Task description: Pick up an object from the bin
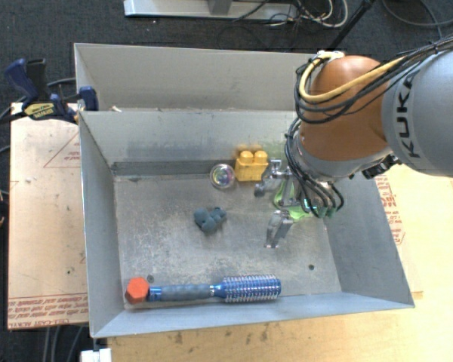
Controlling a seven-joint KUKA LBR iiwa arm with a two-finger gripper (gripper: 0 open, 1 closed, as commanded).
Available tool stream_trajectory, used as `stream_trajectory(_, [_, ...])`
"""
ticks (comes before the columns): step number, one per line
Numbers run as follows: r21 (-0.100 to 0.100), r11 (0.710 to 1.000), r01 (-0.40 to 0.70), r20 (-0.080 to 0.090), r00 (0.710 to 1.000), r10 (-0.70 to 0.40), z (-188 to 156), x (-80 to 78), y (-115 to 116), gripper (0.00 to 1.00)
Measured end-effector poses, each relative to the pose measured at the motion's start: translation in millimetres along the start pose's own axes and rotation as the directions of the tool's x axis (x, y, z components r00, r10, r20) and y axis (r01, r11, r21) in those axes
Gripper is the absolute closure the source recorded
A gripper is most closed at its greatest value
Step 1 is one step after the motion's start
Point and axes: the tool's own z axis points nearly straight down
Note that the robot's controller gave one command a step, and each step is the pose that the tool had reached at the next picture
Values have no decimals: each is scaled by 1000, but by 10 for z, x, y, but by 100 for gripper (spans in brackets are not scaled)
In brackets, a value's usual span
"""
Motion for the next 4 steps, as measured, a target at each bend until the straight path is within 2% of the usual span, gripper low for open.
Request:
stream_trajectory(1, [1, 928, 372, 9, 928, -372, 1234, -403, 445, 0])
stream_trajectory(2, [4, 928, 373, 12, 928, -373, 1288, -662, 696, 0])
stream_trajectory(3, [3, 929, 370, 11, 929, -370, 1265, -660, 682, 100])
stream_trajectory(4, [11, 789, 615, 15, 789, -615, -351, -734, 212, 100])
